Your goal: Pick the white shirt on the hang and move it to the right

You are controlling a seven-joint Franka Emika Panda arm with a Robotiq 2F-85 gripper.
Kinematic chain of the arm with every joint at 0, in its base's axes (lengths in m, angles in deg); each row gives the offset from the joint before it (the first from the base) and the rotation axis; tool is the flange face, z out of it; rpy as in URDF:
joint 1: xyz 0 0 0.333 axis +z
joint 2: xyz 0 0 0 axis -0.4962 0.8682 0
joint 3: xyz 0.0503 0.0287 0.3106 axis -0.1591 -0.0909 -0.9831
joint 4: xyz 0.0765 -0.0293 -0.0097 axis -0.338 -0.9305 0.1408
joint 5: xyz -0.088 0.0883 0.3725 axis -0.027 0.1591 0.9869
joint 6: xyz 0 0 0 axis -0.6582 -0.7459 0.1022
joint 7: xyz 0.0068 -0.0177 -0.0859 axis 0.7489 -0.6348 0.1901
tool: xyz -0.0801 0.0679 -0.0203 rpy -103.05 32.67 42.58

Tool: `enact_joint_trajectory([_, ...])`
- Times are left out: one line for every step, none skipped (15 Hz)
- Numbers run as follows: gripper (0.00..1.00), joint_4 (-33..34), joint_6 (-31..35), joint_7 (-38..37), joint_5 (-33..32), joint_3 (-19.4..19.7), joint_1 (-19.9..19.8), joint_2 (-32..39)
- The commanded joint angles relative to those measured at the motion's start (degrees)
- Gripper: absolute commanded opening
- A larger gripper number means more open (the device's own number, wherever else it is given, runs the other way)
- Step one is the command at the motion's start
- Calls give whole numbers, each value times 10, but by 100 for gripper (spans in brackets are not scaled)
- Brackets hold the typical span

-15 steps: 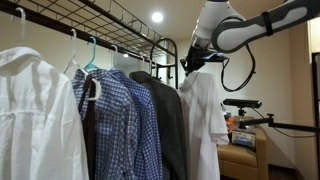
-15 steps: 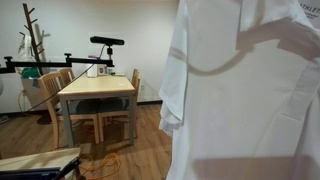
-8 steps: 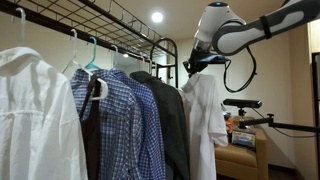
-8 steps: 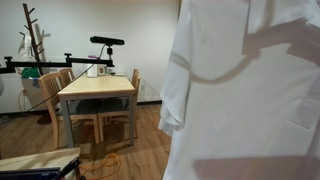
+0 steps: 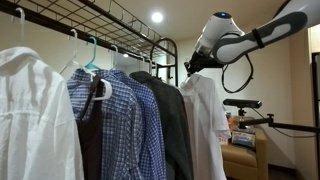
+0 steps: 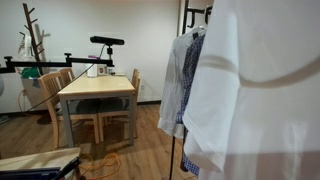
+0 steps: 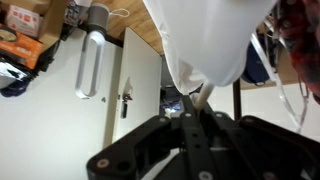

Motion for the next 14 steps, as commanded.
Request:
enact_joint_trajectory([9, 35, 94, 92, 60, 11, 21, 42])
enact_joint_trajectory([8, 37, 112, 120, 84, 13, 24, 47])
enact_joint_trajectory([9, 44, 101, 120, 82, 5, 16, 50])
enact_joint_trajectory([9, 13, 70, 79, 55, 7, 9, 28])
enact_joint_trajectory([9, 18, 70, 88, 60, 8, 9, 31])
enact_joint_trajectory([9, 21, 70, 90, 60, 9, 9, 33])
enact_joint_trajectory([9, 22, 70, 91, 60, 9, 9, 33])
enact_joint_trajectory([9, 22, 70, 92, 60, 9, 9, 33])
enact_joint_trajectory([9, 22, 70, 92, 60, 9, 9, 33])
enact_joint_trajectory([9, 22, 70, 92, 60, 9, 9, 33])
enact_joint_trajectory([9, 22, 70, 92, 60, 9, 9, 33])
enact_joint_trajectory([9, 16, 68, 102, 67, 12, 12, 28])
enact_joint_trajectory([9, 11, 67, 103, 69, 15, 13, 22])
enact_joint_trajectory([9, 7, 62, 97, 65, 15, 12, 16])
